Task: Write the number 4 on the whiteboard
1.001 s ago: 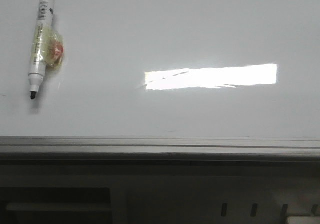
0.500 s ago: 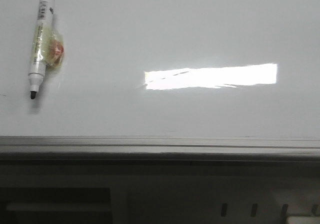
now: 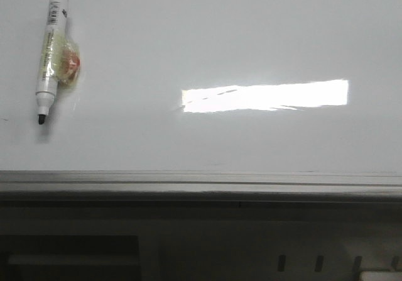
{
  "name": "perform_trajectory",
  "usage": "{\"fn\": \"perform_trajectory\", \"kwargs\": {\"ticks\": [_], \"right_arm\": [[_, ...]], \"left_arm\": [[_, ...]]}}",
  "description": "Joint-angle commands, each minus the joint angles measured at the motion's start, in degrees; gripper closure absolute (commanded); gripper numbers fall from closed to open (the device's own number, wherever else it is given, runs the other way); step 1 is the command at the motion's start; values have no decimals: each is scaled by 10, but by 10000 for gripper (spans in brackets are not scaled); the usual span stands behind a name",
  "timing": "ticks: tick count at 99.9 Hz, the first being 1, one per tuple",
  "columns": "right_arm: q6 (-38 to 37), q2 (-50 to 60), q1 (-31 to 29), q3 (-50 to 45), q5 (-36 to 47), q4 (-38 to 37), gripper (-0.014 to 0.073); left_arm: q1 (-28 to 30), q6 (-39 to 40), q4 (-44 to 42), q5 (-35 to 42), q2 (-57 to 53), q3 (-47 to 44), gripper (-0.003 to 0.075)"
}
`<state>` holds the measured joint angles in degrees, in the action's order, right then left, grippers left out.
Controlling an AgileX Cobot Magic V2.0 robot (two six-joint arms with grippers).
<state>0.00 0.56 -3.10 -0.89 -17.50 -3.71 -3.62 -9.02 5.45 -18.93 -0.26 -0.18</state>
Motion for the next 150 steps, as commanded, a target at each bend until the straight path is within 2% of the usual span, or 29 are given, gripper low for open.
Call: {"fn": "perform_trajectory", "kwargs": {"ticks": [1, 8, 17, 24, 29, 40, 54, 62, 77, 86, 102, 109, 119, 126, 133, 150], "right_arm": [[-3, 8, -2, -11, 81, -4, 666], [-3, 8, -2, -11, 127, 34, 666], [-3, 8, -2, -11, 185, 147, 666], [-3, 8, -2, -11, 204, 241, 666], [-3, 8, -2, -11, 202, 279, 666], [-3, 8, -2, -11, 204, 312, 666], [-3, 8, -2, -2, 212, 363, 666], [0, 8, -2, 23, 190, 357, 666], [38, 8, -1, 98, 100, 300, 666], [90, 5, -1, 145, 41, 296, 666], [133, -18, -1, 202, -43, 296, 642], [134, -30, -1, 219, -71, 297, 568], [134, -43, -1, 237, -96, 304, 379], [134, -50, -1, 245, -100, 308, 269], [134, -55, -1, 253, -104, 308, 218], [134, -58, -1, 261, -108, 308, 218]], "left_arm": [[2, 7, 58, 55, -15, -20, 733], [2, 7, 163, 80, -15, -20, 733], [2, 7, 363, 92, -15, -20, 733], [2, 7, 453, 92, -15, -20, 733], [2, 7, 473, 94, -15, -20, 733], [2, 7, 477, 94, -15, -20, 733], [2, 7, 542, 83, -15, -19, 733], [1, -7, 529, 64, -15, 0, 733], [1, -107, 470, -15, -1, 71, 741], [1, -113, 422, -33, 32, 117, 741], [-3, -113, 300, -73, 118, 199, 721], [-16, -113, 264, -79, 140, 220, 643], [-29, -113, 245, -92, 175, 234, 430], [-50, -115, 245, -89, 193, 234, 325], [-73, -131, 244, -92, 215, 234, 313], [-134, -137, 237, -88, 276, 235, 362]]}}
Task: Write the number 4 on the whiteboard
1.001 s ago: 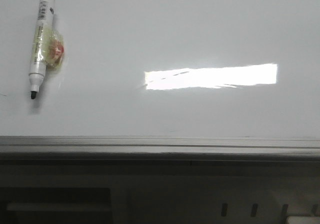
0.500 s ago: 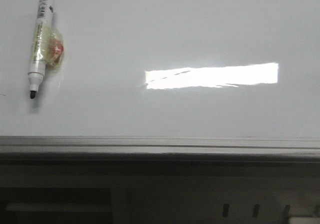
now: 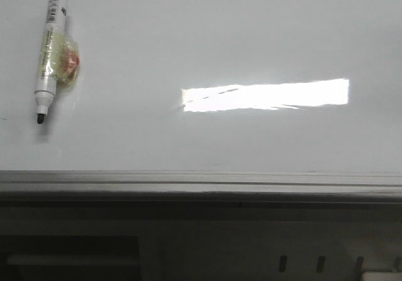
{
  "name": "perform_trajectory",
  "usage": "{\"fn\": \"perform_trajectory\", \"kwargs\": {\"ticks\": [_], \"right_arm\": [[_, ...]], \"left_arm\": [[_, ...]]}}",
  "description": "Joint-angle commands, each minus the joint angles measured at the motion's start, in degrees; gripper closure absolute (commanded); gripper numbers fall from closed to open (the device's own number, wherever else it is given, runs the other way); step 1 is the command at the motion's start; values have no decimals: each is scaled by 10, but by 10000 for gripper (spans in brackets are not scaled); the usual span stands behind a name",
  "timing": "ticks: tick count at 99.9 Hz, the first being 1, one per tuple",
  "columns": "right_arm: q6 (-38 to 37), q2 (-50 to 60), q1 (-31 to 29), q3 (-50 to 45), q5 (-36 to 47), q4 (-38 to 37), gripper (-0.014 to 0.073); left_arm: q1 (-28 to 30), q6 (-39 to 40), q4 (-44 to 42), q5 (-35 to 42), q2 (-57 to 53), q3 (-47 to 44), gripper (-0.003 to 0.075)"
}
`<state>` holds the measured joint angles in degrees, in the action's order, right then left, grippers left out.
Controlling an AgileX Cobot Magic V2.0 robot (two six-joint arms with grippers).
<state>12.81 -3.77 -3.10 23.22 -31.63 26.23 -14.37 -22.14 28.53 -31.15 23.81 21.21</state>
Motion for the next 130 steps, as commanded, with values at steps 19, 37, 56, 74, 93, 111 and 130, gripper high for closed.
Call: {"fn": "perform_trajectory", "kwargs": {"ticks": [19, 37, 56, 74, 93, 111, 130], "right_arm": [[6, -15, -1, 20, 24, 9, 218], [6, -15, -1, 20, 24, 9, 218], [6, -15, -1, 20, 24, 9, 218], [6, -15, -1, 20, 24, 9, 218], [6, -20, -1, 19, 24, 9, 218], [6, -30, -1, 19, 24, 9, 218], [6, -34, -1, 19, 24, 9, 218]], "left_arm": [[-61, -5, 34, 50, 101, 35, 367], [-70, -5, 103, 83, 149, 59, 367], [-70, -5, 159, 112, 190, 71, 367], [-70, -5, 169, 114, 224, 71, 367], [-70, -18, 211, 129, 258, 74, 367], [-88, -34, 215, 135, 288, 99, 367], [-113, -46, 214, 172, 330, 115, 367]]}}
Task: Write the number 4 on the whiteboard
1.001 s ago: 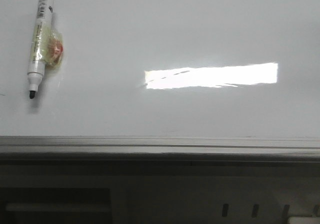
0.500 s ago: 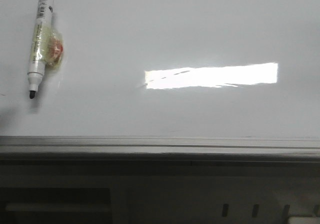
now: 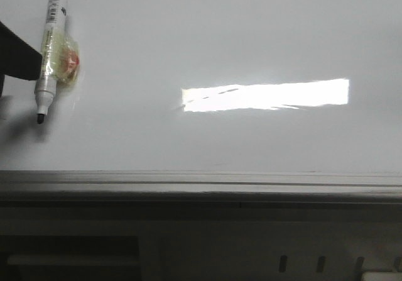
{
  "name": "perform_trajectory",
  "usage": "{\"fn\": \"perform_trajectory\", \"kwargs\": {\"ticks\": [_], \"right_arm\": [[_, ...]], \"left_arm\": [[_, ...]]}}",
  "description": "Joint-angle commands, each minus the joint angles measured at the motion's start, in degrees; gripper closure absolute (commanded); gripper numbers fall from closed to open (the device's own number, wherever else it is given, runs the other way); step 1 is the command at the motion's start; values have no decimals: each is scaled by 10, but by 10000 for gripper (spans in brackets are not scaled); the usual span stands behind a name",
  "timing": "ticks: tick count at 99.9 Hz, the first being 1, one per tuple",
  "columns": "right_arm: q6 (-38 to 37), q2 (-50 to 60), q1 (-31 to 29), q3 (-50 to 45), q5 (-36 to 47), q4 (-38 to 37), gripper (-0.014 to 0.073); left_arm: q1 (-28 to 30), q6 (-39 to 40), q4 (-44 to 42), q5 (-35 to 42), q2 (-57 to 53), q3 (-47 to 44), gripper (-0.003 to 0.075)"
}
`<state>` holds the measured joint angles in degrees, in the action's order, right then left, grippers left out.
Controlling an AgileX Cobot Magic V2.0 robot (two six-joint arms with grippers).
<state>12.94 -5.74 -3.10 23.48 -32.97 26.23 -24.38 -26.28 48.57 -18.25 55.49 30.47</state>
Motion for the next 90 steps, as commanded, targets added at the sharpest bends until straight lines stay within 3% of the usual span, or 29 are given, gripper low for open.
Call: {"fn": "perform_trajectory", "kwargs": {"ticks": [1, 32, 41, 60, 69, 78, 90], "right_arm": [[5, -14, -1, 17, 37, 9, 218], [5, -14, -1, 17, 37, 9, 218], [5, -14, -1, 17, 37, 9, 218], [6, -14, -1, 17, 37, 9, 218], [10, -14, -1, 17, 28, 11, 219], [59, -14, -1, 21, -2, 46, 219], [188, -14, -1, 26, -55, 163, 219]], "left_arm": [[-14, -5, 14, 44, 17, 23, 367], [-17, -5, 14, 88, 79, 23, 389], [-17, -5, 14, 91, 89, 23, 457], [-17, -5, 14, 87, 92, 24, 741], [-17, -5, 12, 69, 92, 36, 740], [-17, -39, 12, 28, 92, 57, 740], [-25, -140, 12, -59, 92, 102, 740]]}}
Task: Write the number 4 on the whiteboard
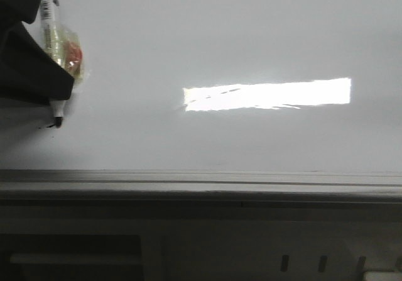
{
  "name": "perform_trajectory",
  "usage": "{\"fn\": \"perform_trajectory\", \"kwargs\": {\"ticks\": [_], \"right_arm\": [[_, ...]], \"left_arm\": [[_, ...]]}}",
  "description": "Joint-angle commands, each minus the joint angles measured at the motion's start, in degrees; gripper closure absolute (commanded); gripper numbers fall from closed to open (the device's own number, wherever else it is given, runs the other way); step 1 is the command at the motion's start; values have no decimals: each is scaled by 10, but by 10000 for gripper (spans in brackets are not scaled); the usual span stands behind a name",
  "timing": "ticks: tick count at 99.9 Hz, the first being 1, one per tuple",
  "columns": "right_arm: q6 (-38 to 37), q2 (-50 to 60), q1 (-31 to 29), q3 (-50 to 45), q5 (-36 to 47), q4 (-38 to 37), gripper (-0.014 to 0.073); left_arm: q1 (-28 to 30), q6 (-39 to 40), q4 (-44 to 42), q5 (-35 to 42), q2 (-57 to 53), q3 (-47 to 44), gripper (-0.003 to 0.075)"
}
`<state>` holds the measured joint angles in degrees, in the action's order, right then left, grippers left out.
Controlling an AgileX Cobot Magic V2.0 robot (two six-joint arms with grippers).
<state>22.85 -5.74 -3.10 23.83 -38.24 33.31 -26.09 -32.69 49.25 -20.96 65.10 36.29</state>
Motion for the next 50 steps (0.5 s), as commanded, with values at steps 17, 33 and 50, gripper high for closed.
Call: {"fn": "perform_trajectory", "kwargs": {"ticks": [17, 33, 50], "right_arm": [[264, -38, 9, 23, -55, 256, 219], [316, -60, 36, 35, -93, 257, 219], [316, -108, 99, 75, -107, 201, 219]], "left_arm": [[-47, -227, 4, -153, -4, 105, 741], [-94, -283, -41, -188, -4, 143, 741], [-140, -283, -118, -190, -4, 153, 741]]}}
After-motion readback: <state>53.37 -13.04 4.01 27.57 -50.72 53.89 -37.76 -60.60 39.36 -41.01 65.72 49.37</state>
